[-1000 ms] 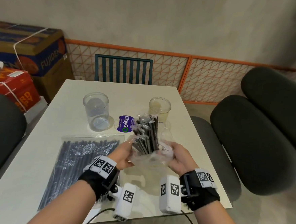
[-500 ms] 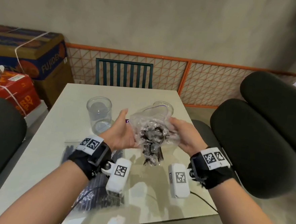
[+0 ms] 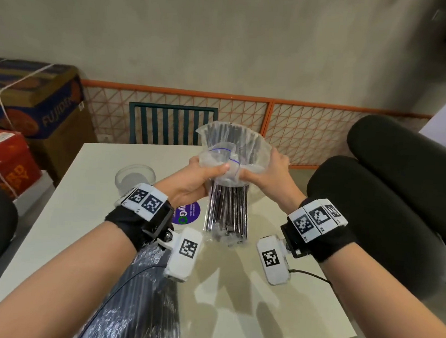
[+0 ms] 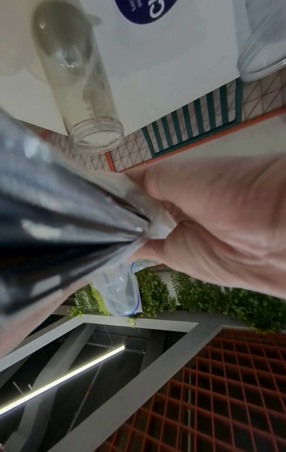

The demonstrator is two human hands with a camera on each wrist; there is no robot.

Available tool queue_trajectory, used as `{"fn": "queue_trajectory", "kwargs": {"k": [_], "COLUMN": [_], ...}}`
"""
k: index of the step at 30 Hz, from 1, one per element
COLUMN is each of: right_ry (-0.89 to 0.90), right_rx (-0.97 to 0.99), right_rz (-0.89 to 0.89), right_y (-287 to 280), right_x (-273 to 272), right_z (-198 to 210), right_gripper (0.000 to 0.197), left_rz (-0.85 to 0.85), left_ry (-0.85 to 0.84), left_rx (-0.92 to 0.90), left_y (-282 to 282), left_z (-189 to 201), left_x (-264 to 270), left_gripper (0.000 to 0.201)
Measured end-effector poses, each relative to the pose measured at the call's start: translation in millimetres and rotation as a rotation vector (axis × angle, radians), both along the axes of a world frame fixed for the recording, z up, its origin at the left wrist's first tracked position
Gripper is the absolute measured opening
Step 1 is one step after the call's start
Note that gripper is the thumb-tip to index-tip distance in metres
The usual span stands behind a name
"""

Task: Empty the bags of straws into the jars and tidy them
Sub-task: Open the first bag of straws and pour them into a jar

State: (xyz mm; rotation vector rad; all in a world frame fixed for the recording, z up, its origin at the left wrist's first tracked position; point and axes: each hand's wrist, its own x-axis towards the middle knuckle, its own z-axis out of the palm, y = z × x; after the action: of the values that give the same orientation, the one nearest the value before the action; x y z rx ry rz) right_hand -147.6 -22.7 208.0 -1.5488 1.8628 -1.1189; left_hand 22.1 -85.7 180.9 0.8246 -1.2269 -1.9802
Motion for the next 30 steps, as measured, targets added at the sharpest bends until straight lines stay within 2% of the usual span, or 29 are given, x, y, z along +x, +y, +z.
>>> {"fn": "queue_trajectory", "kwargs": {"k": [1,3,4,7,8,10,13,17,20,22,25,30], "right_ry": [-0.03,-0.138,-0.199,-0.344,-0.36,-0.355,-0.317,-0.324,-0.313,-0.303,-0.311,-0.376], "right_rx": [-0.004,0.017,0.038,0.094,0.083,0.024,-0.103,-0.195,-0.203,-0.195,-0.172,-0.143], "right_rz": [0.038,0.14,0.199,0.385,0.432,0.414,0.304,0.273,0.252,0.244,0.236,0.231], "right_y": [-5.1,-14.0,-17.1,-31.9,-37.7,-52.1,-75.3,-101.5,-113.9,-119.5,-129.3,-143.0], "right_x": [-3.3,-13.6,-18.3,-33.8,-37.3,-45.6,-55.5,-58.3,-60.6,-60.2,-62.0,-66.7], "right_z": [0.6,2.0,4.7,14.9,18.5,24.6,29.5,18.5,4.8,-3.8,-15.8,-45.4], "right_gripper": [0.105,0.109,0.105,0.073,0.066,0.063,0.058,0.063,0.067,0.068,0.057,0.057], "left_rz": [-0.012,-0.082,-0.1,-0.103,-0.089,-0.086,-0.047,0.056,0.138,0.204,0.311,0.319], "left_ry": [0.012,-0.021,-0.033,-0.021,-0.022,-0.068,-0.146,-0.193,-0.209,-0.213,-0.253,-0.272], "left_rx": [-0.04,-0.132,-0.181,-0.301,-0.354,-0.451,-0.481,-0.526,-0.469,-0.417,-0.414,-0.391], "left_y": [-4.6,-11.8,-13.6,-19.2,-24.5,-32.0,-54.5,-74.0,-84.8,-91.5,-102.0,-115.9], "left_z": [1.0,3.4,6.0,19.1,22.7,32.8,31.6,23.5,12.7,3.4,-16.0,-44.7], "left_x": [-4.3,-14.7,-20.2,-35.9,-43.2,-56.7,-72.8,-85.0,-93.5,-96.8,-99.7,-104.4], "left_gripper": [0.074,0.05,0.041,0.04,0.033,0.015,0.012,0.028,0.036,0.019,0.048,0.055]}}
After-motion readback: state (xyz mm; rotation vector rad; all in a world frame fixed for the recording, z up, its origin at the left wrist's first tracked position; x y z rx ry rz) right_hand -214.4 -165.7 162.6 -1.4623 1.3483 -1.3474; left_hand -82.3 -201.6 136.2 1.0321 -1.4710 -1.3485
